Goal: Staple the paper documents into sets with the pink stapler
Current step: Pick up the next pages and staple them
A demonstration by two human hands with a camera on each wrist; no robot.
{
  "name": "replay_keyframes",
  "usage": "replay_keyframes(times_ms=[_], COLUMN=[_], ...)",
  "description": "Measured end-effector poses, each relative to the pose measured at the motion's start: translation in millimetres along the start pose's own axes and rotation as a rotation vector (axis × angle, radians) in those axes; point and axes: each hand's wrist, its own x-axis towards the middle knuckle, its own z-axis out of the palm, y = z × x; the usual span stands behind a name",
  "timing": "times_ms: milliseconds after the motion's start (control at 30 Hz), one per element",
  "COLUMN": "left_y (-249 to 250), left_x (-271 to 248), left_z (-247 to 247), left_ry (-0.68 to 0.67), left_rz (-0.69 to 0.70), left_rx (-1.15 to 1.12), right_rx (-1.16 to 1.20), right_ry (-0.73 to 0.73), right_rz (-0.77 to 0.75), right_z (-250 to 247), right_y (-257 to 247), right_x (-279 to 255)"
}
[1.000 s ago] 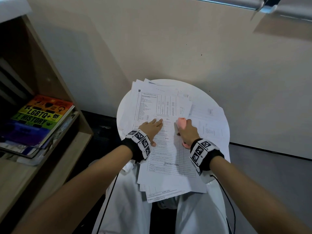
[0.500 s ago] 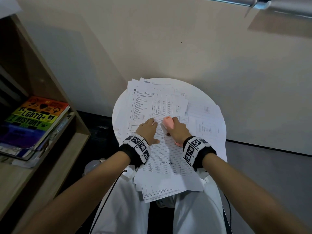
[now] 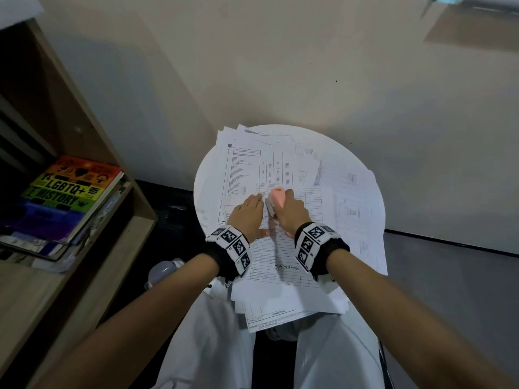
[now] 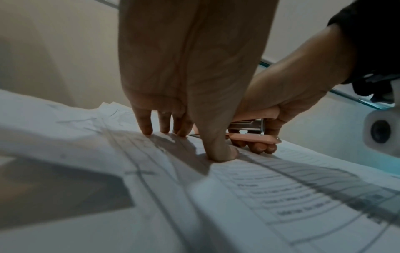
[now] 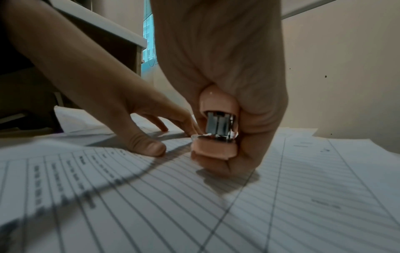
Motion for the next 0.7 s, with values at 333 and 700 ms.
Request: replay_keyframes(times_ms=[333,700], left_y=[0.4,-1.2], left_x=[0.6,2.5], left_z=[-3.1,-1.1], left_ry=[-0.020,-0.005], left_rz=[0.011,0.014], left_rx=[0.001,-0.039], right_rx=[0.032,0.007], right_ry=[0.031,0.064], right_rz=[0.022,0.064], right_z=[3.7,6.3], right_y=[-2.1,-18.3], right_x=[-0.6,2.9])
